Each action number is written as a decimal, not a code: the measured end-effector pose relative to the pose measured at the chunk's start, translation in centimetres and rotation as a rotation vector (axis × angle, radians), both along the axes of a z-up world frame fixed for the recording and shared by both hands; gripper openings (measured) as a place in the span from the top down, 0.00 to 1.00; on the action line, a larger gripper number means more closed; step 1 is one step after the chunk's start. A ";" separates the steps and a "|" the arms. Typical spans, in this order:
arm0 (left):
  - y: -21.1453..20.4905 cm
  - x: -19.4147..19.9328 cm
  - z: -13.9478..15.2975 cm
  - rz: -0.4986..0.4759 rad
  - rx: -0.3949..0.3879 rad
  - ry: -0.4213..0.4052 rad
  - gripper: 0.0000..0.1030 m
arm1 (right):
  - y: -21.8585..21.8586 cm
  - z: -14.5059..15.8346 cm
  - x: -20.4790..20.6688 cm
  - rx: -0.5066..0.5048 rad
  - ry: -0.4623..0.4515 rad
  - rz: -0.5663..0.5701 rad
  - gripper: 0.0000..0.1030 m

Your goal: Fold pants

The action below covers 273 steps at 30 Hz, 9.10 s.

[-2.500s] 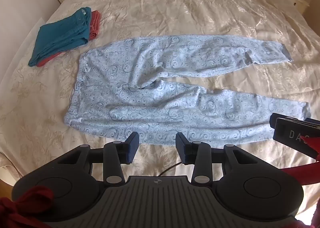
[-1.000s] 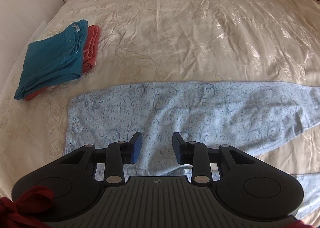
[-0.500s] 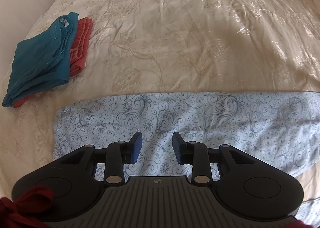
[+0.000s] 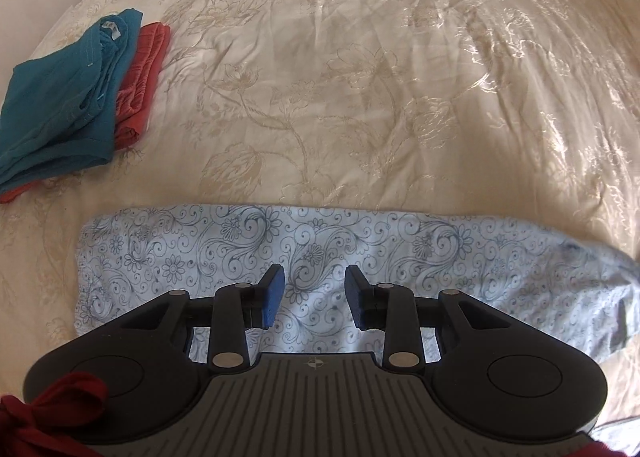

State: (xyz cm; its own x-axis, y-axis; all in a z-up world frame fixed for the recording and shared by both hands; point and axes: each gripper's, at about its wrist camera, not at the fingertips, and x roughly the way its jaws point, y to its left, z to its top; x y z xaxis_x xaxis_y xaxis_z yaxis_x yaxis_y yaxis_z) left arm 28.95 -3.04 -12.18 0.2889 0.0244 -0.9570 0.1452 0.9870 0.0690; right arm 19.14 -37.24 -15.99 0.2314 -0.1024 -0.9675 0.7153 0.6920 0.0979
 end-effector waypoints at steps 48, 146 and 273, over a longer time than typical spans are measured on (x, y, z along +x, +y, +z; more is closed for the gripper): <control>-0.4 5.8 -4.5 0.170 -0.143 0.165 0.68 | -3.4 -0.4 3.8 0.075 -0.145 -0.158 0.46; 5.5 -19.2 -3.8 0.037 0.022 0.160 0.99 | 8.6 -1.0 -9.2 -0.270 0.055 0.321 0.73; 26.5 -2.5 -0.9 0.078 0.057 -0.021 0.98 | 39.0 6.1 -2.0 0.096 -0.380 0.672 0.69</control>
State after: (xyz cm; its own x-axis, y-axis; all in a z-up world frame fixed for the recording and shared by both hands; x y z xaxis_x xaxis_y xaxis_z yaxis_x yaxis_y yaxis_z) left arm 26.45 23.44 -13.07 0.3040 0.1018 -0.9472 0.0660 0.9896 0.1276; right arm 17.11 1.81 -9.85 0.5316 0.2570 -0.8071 0.0512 0.9414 0.3335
